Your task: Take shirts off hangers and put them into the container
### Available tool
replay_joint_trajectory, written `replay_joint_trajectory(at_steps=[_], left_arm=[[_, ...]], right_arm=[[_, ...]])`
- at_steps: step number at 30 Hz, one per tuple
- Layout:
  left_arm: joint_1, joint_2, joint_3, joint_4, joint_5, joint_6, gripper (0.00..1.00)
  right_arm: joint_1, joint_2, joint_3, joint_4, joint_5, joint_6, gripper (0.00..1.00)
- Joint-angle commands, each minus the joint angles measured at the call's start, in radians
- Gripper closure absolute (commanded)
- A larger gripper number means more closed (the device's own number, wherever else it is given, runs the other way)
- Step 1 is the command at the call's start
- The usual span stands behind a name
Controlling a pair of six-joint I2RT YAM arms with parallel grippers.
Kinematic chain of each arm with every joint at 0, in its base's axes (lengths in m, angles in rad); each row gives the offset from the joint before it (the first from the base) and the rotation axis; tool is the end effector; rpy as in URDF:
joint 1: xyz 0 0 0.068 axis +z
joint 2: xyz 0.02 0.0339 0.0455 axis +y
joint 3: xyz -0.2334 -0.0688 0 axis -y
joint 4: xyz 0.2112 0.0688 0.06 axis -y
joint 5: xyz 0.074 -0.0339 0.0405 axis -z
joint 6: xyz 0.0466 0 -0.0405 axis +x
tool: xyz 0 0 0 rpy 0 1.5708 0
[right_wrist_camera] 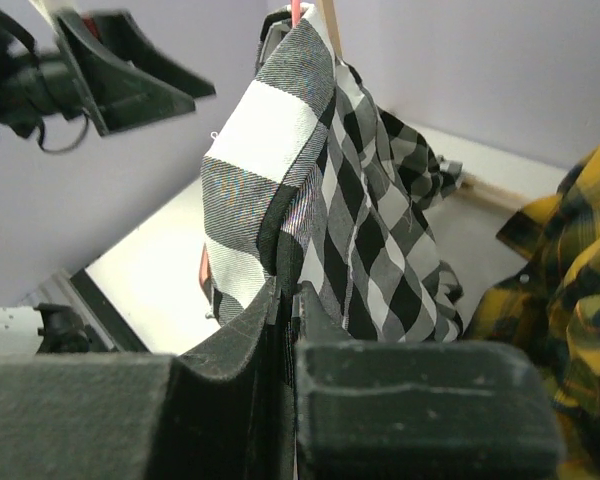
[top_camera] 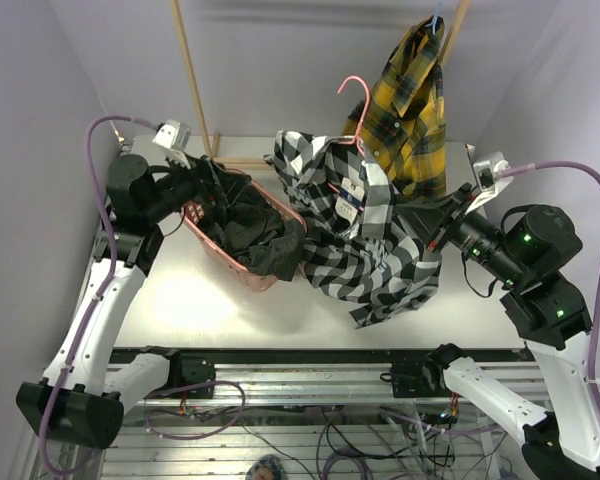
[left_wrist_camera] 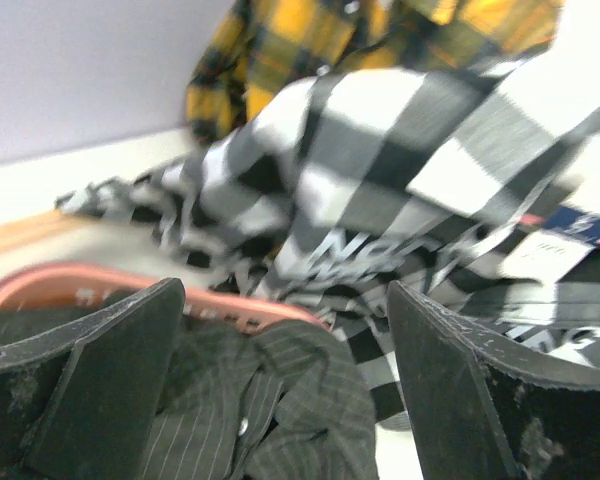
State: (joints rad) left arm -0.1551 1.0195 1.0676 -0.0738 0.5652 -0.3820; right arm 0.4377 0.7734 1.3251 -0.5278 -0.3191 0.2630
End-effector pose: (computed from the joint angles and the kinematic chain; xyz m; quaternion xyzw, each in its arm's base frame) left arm 0.2126 -0.0585 0.3795 0.1155 0.7053 -0.3704 0.5933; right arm 0.1022 0.0639 0.4412 -0.1734 0.6772 0.3467 0.6254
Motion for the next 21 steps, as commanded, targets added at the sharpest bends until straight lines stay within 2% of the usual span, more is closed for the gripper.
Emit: replay_joint_trajectory(at_steps=[1,6,15,21], left_arm=[[-0.123,0.021,0.16,-0.062,-0.083,0.158,0.08],[-0.219,0.066,0.263,-0.141,-0.193,0.301,0.09],[-0.358,0.116,0.25,-0.203,-0.27,0.503,0.14],[-0.449,0.126,0.232,-0.208,-0.352,0.557,0.15]], right_arm=[[-0.002,-0.024,-0.045,-0.059,-0.002,0.016,1.0],[-0.002,-0.026,-0.072,-0.08,-0.043,0.022,1.0],[-0.002,-0.038,-0.074,-0.064,-0.159,0.046,1.0],[-0.002,-0.046,-0.069,-0.054,-0.202,0.062,1.0]])
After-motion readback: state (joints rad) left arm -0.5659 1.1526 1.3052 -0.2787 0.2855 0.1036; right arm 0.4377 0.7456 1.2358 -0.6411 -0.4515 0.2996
